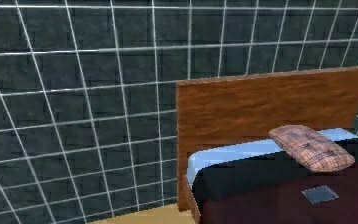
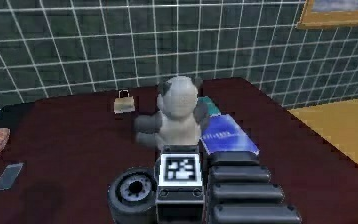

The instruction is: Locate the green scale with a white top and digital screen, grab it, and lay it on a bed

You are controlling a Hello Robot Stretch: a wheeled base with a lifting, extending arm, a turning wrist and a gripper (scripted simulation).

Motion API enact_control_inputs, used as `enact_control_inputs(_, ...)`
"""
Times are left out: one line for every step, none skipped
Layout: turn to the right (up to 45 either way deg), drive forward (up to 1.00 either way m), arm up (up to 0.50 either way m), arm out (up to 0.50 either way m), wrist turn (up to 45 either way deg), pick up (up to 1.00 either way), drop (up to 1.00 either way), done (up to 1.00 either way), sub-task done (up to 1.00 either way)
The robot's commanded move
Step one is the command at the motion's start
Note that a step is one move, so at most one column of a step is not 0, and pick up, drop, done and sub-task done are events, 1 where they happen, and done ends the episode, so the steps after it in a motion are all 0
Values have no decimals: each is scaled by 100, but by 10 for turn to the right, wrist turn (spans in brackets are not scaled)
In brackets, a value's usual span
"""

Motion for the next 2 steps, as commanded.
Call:
enact_control_inputs(-450,0,0,0,0,0,0,0,0)
enact_control_inputs(-300,0,0,0,0,0,0,0,0)
